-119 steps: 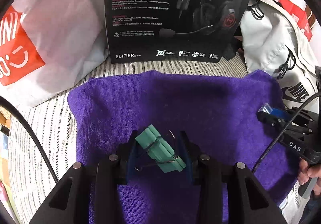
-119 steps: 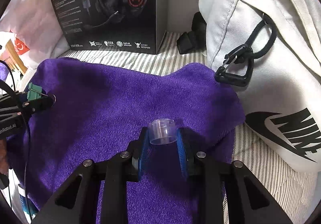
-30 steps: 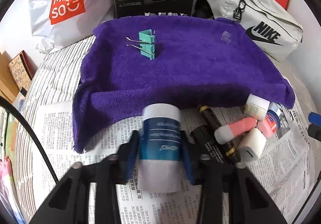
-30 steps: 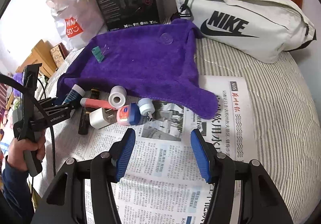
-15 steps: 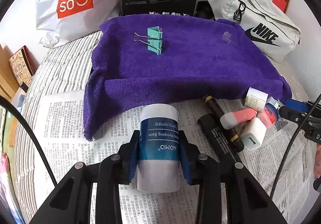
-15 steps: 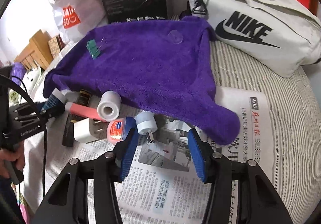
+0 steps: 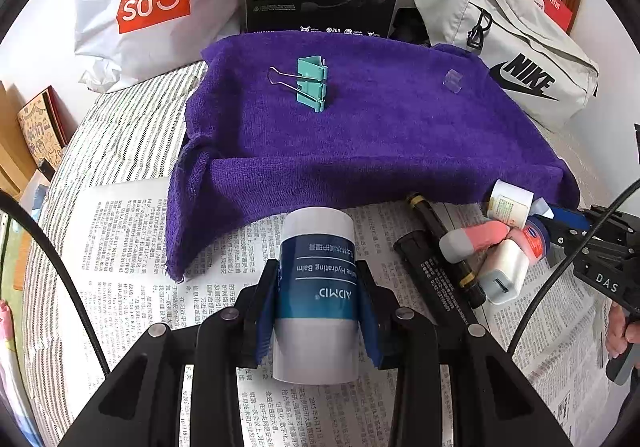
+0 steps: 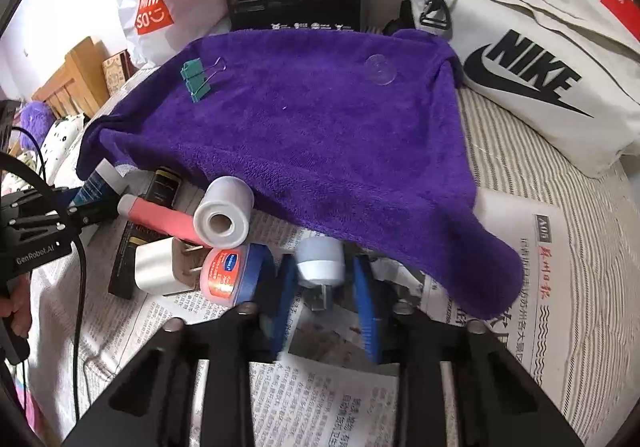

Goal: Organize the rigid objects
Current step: 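Grasp the small white plug with the right tool while the left tool holds the tube, then lift and carry the tube with the left tool while the right tool carries the plug to the towel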

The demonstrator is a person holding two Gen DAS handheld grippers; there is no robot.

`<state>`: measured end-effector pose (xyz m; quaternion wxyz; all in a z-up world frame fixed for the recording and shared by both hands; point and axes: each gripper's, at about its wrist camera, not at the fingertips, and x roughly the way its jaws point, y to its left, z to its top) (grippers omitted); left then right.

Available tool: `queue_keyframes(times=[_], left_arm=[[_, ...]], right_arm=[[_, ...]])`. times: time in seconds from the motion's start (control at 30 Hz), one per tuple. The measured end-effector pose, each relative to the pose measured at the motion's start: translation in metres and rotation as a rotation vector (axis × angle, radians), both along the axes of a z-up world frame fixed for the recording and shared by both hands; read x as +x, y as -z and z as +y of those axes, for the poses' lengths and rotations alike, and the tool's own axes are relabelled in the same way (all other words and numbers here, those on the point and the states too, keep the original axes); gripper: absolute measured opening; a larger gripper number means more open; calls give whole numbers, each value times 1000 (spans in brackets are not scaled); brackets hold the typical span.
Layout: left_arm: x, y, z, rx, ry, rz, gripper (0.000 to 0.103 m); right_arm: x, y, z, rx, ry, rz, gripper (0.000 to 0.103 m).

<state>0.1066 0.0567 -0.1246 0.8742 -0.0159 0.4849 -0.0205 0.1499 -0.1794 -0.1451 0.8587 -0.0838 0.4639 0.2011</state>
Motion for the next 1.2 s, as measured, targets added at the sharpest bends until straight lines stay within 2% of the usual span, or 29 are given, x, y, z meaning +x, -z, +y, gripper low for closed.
queue_keyframes(times=[0.13,0.53,0.63,0.8,1.2], left_arm=[[-1,0,2,-11,-3,0,34],[4,1,-6,33,-3,-5,34],[5,0,-3,17,4,-4,34],[0,-3,11,-90,-4,10,34],[-12,-14,14,-78,-21,20,34]], right_arm=[[-5,-3,-2,-9,-8,-2,23],[-7,1,-4,-27,5,-15,24],[-7,1,-4,-29,0,-20,23],[-11,-7,-14,3,17,-6,23],[-18,-22,-30,48,51,-5,23]])
